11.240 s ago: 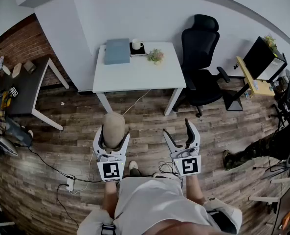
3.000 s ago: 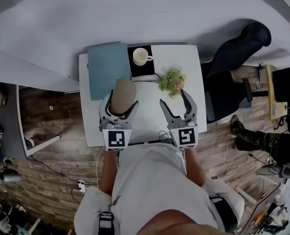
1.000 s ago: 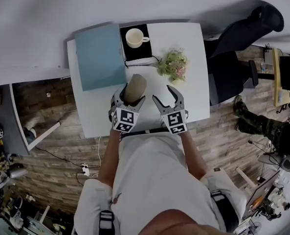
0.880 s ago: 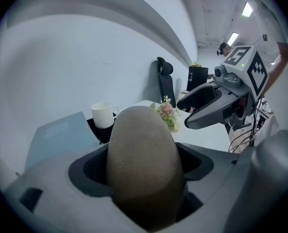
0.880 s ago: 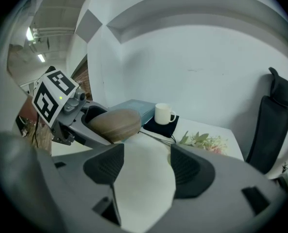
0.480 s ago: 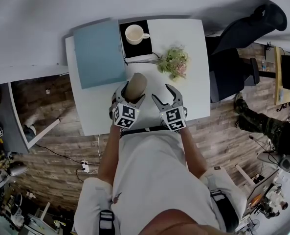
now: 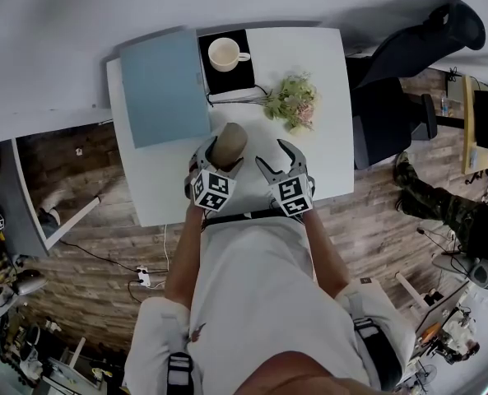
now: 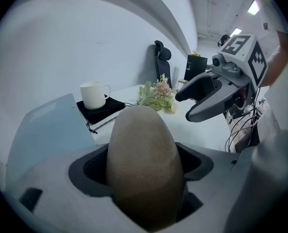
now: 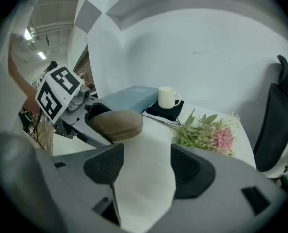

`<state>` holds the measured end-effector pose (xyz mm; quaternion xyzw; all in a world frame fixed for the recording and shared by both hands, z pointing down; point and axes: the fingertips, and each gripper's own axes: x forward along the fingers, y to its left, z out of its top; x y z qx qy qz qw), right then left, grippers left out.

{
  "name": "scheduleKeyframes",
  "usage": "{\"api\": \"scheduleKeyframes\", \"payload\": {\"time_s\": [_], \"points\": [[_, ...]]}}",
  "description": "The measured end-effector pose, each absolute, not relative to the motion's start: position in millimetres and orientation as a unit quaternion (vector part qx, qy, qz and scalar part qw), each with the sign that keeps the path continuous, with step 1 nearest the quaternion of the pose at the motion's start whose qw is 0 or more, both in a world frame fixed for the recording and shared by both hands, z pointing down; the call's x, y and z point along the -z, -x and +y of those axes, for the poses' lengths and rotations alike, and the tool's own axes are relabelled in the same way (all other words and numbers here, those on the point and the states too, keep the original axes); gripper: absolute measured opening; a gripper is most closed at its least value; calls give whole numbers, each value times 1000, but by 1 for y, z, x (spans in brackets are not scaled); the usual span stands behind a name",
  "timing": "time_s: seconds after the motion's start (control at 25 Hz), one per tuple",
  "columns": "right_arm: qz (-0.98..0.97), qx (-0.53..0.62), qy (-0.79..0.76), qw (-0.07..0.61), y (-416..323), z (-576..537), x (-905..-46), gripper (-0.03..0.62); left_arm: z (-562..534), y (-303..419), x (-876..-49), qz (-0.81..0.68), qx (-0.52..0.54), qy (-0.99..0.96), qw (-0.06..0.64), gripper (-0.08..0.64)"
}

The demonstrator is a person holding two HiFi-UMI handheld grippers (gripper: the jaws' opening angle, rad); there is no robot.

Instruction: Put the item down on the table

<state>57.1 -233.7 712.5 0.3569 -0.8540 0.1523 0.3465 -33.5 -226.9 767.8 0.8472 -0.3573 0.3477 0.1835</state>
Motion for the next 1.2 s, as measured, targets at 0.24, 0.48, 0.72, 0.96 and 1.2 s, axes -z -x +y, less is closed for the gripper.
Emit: {"api": "scheduleKeyframes", "payload": {"time_s": [0.24, 0.48, 0.72, 0.96, 1.2], "points": [[-850, -157, -348, 363, -59, -231, -722, 304, -227, 31, -778, -350, -359, -845, 187, 410], [-850, -155, -346, 365, -58, -230, -730, 304, -227, 32, -787, -348, -366, -842, 189, 410], [-850, -156, -343, 369, -56, -230, -731, 304, -225, 31, -794, -345, -373, -840, 192, 410], [-847, -164, -342, 372, -56, -228, -738, 304, -226, 30, -799, -343, -377, -839, 191, 411], [-846, -167, -337, 377, -54, -225, -742, 304, -226, 28, -800, -342, -379, -839, 188, 411]]}}
